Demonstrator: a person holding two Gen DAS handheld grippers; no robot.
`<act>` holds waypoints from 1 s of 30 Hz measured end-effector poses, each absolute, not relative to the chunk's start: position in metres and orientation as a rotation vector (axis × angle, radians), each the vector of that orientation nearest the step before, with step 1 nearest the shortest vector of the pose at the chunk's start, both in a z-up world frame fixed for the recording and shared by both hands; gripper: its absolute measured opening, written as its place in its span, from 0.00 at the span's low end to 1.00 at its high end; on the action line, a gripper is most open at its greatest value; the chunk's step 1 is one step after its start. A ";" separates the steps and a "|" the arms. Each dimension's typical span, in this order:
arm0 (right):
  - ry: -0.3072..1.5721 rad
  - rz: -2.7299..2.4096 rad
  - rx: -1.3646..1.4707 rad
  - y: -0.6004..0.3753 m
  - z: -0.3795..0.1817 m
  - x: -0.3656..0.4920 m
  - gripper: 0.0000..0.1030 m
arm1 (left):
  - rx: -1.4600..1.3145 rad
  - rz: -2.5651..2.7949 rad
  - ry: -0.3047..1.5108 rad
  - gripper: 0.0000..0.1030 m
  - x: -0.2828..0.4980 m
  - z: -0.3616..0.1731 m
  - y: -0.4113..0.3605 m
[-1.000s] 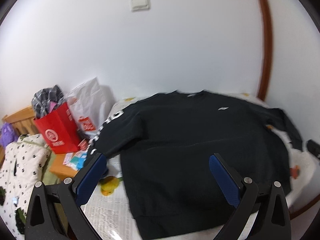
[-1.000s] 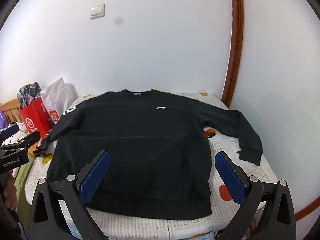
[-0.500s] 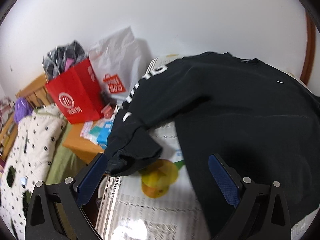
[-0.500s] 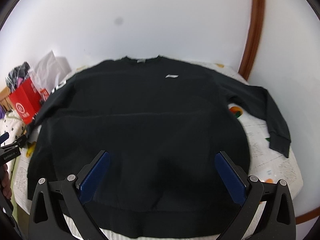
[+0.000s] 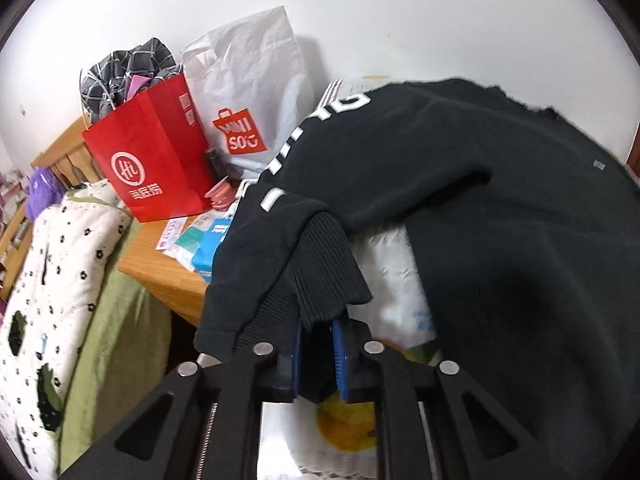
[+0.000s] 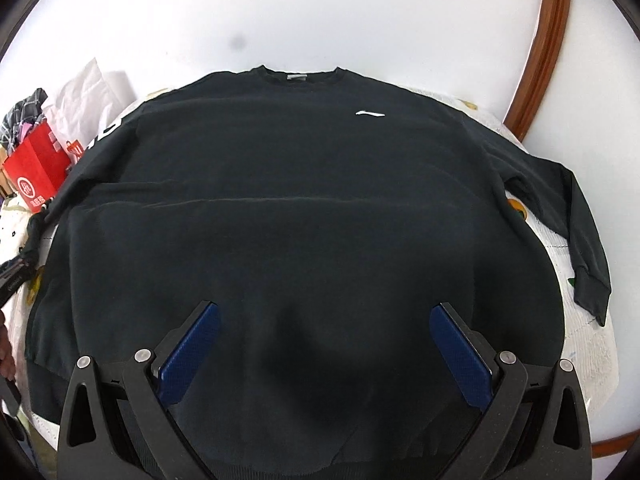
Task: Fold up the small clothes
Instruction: 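Grasp the lettered sleeve cuff with the left gripper, then fold the lettered sleeve across the sweatshirt body with the left gripper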
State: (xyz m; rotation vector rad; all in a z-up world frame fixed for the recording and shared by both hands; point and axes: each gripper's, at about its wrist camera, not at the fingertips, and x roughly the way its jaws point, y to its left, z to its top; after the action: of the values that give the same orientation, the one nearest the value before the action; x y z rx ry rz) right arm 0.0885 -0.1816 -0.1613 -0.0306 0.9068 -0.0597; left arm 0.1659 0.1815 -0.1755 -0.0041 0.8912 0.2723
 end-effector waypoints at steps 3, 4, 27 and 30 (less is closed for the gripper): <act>0.905 -0.051 -0.020 -0.188 -0.162 0.094 1.00 | -0.004 0.250 0.864 0.11 0.171 -0.157 0.174; 0.903 -0.049 -0.017 -0.190 -0.161 0.094 1.00 | -0.013 0.236 0.859 0.11 0.172 -0.152 0.171; 0.787 -0.165 0.108 -0.348 -0.132 0.068 0.96 | -0.003 -0.353 0.712 0.11 0.276 -0.064 -0.096; 0.798 -0.184 0.116 -0.360 -0.139 0.065 0.96 | 0.017 -0.394 0.729 0.11 0.282 -0.071 -0.128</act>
State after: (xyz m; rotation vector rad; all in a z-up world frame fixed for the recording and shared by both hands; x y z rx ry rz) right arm 0.0651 -0.3597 -0.1392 0.1157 0.7985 -0.1837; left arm 0.2822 -0.1282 -0.0708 0.0168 0.7294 -0.3937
